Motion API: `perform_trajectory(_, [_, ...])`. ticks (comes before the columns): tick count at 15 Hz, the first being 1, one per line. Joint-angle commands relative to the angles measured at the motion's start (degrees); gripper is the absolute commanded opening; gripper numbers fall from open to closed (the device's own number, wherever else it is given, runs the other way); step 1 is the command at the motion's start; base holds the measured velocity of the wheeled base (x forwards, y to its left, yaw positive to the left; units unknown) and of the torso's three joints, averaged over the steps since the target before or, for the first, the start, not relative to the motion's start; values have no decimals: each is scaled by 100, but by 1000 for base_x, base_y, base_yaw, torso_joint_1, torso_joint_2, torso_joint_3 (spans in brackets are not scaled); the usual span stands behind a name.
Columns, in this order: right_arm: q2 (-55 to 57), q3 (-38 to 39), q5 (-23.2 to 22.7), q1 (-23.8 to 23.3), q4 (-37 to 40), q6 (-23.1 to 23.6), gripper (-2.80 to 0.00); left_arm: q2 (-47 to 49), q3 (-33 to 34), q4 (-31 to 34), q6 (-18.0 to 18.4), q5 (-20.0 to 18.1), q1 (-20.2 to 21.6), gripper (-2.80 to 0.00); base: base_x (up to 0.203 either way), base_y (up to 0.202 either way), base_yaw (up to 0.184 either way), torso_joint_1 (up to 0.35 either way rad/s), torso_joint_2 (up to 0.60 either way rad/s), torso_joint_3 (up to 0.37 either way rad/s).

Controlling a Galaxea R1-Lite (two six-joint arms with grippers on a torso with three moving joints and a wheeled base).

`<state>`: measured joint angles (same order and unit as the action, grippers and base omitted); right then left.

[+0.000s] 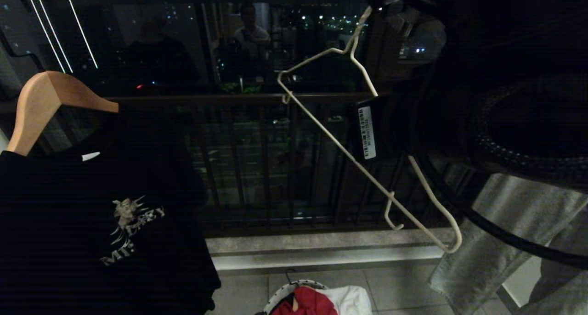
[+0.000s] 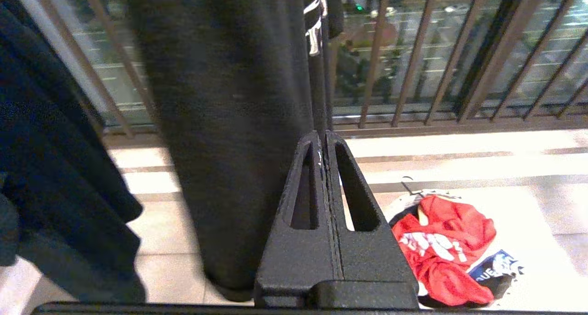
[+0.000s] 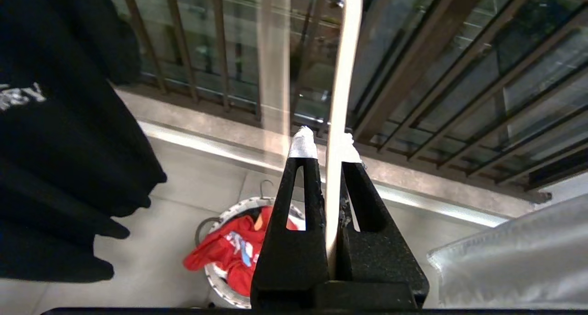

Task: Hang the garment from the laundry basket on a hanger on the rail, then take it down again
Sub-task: Pick up the clothes rack on the clothesline

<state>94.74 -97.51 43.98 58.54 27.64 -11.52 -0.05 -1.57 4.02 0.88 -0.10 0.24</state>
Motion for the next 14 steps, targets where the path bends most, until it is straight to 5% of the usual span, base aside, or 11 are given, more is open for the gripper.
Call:
perform_trajectory(1, [-194,39,40,88,14,-8,-280,-4,-1,2,0,1,2,-280,0,0,0,0,0,0])
perform_trajectory(14, [-1079,356,45,692,15,5,-280,-4,-1,2,0,1,2,-280,0,0,0,0,0,0])
